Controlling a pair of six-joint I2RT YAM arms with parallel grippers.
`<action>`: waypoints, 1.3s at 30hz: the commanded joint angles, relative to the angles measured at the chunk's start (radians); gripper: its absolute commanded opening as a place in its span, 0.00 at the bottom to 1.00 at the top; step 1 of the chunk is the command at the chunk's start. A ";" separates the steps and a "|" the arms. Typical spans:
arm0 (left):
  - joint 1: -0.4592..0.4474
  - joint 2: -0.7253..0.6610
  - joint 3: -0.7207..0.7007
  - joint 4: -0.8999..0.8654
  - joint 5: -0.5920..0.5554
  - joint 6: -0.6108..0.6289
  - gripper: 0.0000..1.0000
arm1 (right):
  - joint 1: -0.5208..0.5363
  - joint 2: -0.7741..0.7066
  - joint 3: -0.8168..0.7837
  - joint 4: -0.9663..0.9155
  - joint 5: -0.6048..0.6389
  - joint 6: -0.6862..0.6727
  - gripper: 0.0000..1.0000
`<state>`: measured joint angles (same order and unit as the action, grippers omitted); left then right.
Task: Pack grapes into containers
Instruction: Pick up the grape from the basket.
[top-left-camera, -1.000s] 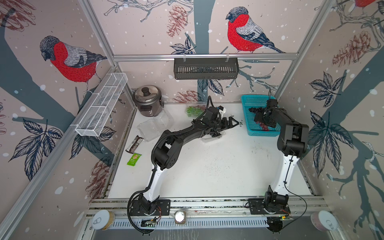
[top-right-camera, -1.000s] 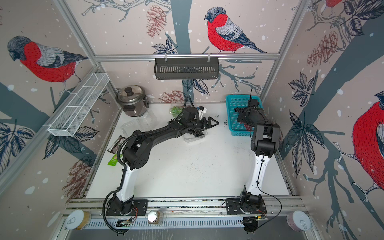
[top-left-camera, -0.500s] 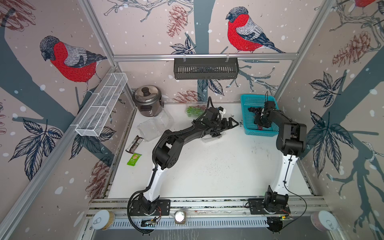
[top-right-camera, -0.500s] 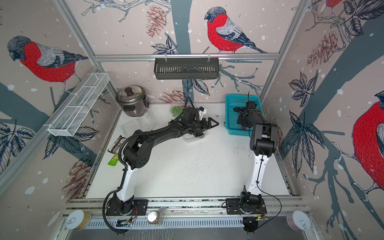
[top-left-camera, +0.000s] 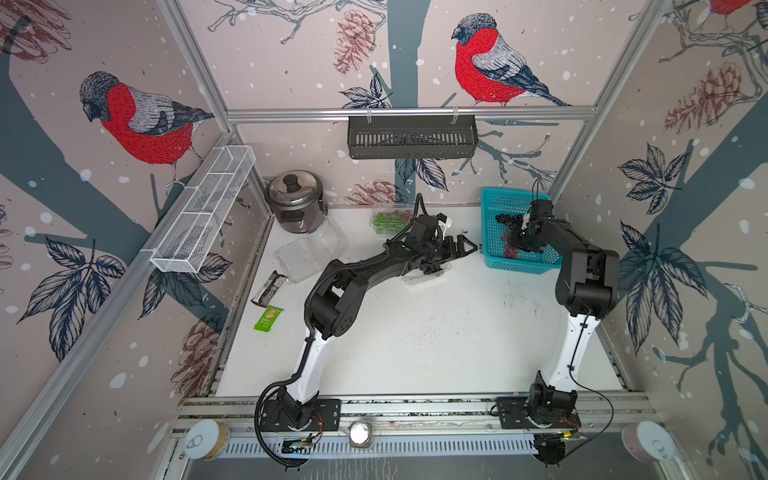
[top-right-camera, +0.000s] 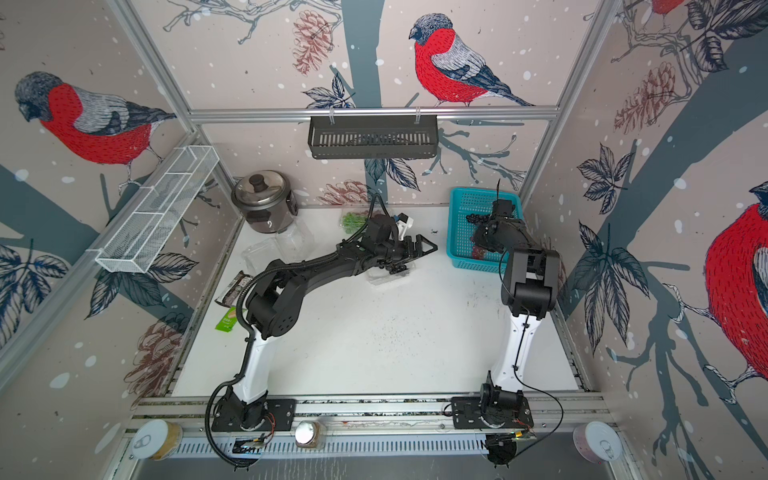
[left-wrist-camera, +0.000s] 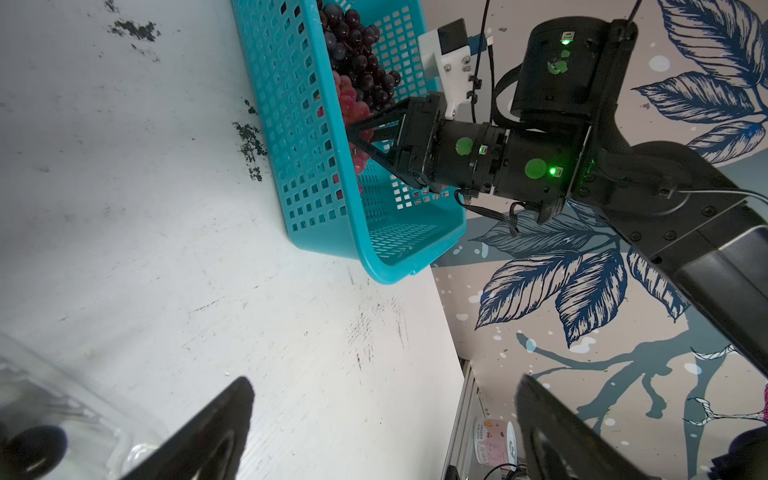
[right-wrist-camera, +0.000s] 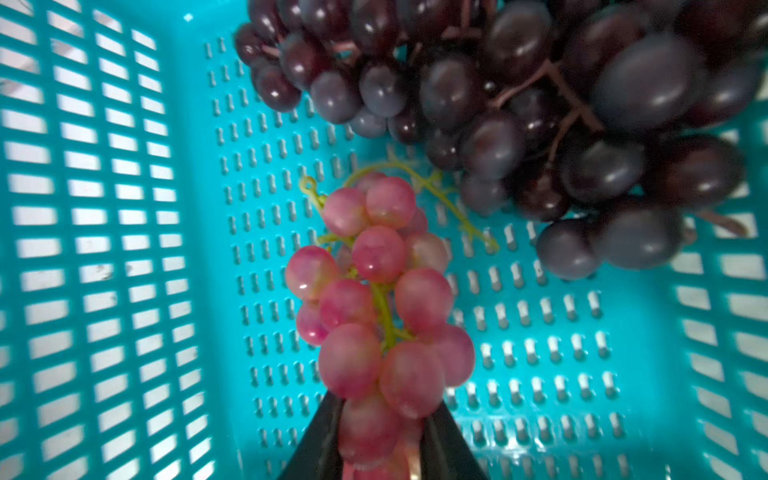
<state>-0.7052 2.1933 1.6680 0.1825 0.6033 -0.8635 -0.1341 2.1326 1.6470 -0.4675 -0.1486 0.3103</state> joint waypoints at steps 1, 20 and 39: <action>0.000 -0.013 -0.002 0.038 0.020 -0.004 0.97 | -0.001 -0.034 -0.017 0.036 -0.022 0.013 0.27; 0.001 -0.023 -0.007 0.040 0.020 -0.007 0.97 | 0.007 -0.083 -0.001 0.024 -0.040 0.026 0.21; 0.037 -0.155 -0.109 0.020 -0.018 0.033 0.97 | 0.059 -0.229 -0.005 -0.011 -0.016 0.027 0.19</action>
<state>-0.6758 2.0621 1.5726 0.1864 0.5976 -0.8536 -0.0845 1.9293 1.6398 -0.4744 -0.1795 0.3367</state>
